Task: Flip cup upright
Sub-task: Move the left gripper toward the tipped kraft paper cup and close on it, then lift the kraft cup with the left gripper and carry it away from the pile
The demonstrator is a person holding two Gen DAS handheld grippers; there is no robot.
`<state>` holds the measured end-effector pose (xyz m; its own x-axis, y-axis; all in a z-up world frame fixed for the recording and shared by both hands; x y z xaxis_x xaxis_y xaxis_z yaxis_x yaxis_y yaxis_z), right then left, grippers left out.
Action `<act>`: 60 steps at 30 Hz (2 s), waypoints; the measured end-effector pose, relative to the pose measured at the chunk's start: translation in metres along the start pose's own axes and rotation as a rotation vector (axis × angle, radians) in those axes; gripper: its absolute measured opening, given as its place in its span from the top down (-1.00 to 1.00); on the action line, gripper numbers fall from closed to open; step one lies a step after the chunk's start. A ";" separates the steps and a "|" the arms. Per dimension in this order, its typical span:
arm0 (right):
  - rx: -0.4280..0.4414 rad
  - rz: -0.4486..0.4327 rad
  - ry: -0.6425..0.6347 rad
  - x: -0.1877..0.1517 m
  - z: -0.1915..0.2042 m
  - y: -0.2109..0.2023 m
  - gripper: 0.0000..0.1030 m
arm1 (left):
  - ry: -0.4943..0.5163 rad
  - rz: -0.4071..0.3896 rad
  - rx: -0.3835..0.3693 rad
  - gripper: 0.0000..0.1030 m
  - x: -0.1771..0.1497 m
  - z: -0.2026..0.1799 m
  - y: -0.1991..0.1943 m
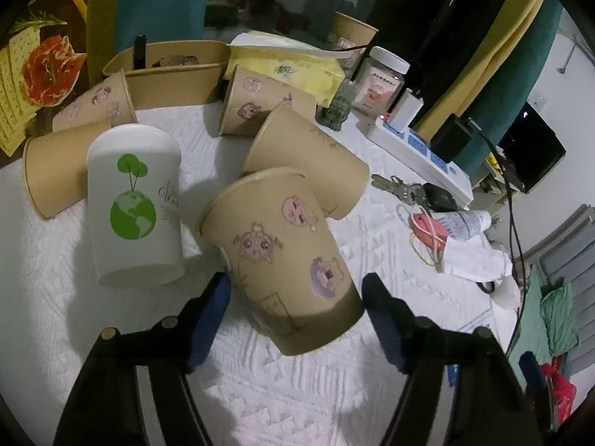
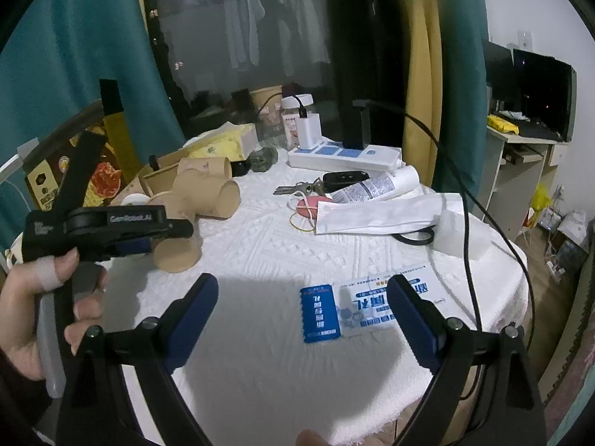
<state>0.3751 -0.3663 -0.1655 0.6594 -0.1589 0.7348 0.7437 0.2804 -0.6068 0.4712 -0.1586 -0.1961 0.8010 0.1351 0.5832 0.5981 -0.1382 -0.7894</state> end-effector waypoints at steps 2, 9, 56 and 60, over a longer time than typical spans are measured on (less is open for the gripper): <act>0.002 0.001 0.006 -0.003 0.001 -0.006 -0.77 | -0.007 -0.006 -0.013 -0.22 -0.001 0.000 -0.008; 0.017 -0.053 0.043 -0.011 0.011 -0.045 -0.77 | 0.054 -0.039 -0.071 -0.17 -0.017 -0.015 -0.056; 0.329 0.397 -0.177 -0.139 0.259 -0.048 -0.77 | -0.027 -0.213 -0.013 -0.68 -0.216 0.178 -0.267; 0.393 0.574 -0.241 -0.157 0.304 -0.033 -0.77 | -0.052 -0.249 0.076 -0.68 -0.220 0.225 -0.289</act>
<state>0.2140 -0.0632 -0.1692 0.8573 0.3141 0.4079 0.1652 0.5826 -0.7958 0.1159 0.0723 -0.1393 0.6258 0.2062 0.7522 0.7713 -0.0206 -0.6361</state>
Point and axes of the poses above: each gripper's, at about its wrist camera, not at the fingertips, and y roughly the way its jaws point, z to its left, x to its top, the point moved 9 cm from there along y, roughly the way its jaws point, and after that the axes turned 13 degrees about y, right-handed, at the moved point
